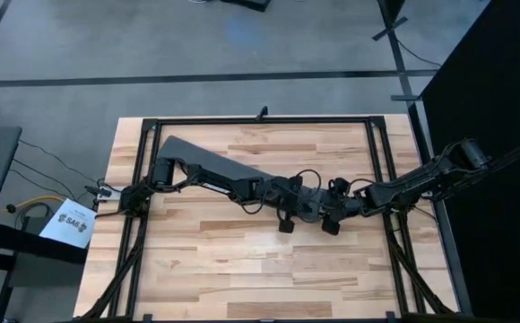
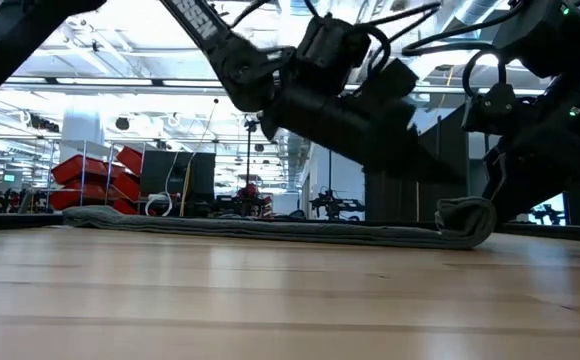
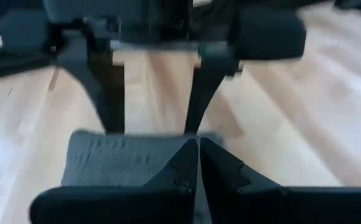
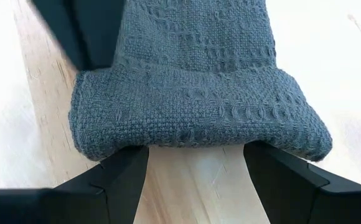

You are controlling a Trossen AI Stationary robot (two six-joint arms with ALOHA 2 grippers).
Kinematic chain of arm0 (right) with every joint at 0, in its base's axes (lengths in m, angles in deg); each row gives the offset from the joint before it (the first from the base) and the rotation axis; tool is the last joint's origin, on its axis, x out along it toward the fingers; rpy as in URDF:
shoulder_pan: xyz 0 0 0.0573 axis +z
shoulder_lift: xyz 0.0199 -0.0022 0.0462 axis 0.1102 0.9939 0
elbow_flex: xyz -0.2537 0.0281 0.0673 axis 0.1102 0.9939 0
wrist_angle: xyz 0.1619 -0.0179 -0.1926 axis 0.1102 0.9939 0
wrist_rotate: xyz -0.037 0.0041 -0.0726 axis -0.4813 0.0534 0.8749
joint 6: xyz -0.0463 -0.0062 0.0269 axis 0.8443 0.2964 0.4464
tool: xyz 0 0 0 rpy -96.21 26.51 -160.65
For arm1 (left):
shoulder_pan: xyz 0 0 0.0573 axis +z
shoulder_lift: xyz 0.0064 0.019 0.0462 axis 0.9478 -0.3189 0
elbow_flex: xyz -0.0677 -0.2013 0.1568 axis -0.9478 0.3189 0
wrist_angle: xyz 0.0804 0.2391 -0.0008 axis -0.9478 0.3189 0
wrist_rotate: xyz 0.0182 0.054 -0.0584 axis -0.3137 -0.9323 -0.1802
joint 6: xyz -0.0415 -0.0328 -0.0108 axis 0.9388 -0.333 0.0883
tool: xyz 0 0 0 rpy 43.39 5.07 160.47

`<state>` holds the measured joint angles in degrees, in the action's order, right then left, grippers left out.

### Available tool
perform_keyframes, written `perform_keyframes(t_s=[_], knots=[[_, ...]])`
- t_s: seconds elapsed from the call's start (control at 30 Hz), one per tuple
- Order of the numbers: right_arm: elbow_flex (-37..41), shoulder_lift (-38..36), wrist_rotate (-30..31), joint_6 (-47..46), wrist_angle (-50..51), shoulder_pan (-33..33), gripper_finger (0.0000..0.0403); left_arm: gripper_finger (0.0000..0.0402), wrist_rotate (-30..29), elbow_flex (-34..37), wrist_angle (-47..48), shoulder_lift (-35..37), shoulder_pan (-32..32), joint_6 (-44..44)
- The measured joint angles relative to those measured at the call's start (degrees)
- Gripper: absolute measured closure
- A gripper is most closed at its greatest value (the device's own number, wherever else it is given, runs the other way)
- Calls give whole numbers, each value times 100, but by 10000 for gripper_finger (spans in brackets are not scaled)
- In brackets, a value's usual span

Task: Roll towel
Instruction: Roll the gray towel

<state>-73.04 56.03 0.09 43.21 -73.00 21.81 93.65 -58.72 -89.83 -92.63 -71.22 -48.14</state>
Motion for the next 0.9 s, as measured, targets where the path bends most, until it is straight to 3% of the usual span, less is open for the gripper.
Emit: perform_keyframes(t_s=[0.17, 0.9], knots=[[3, 2, -11, 0, 6, 0, 148, 396, -22, -39, -370, -530, 20, 240], [61, 53, -238, 2, 421, 22, 148, 396, -167, -67, -173, -425, 235, 42]])
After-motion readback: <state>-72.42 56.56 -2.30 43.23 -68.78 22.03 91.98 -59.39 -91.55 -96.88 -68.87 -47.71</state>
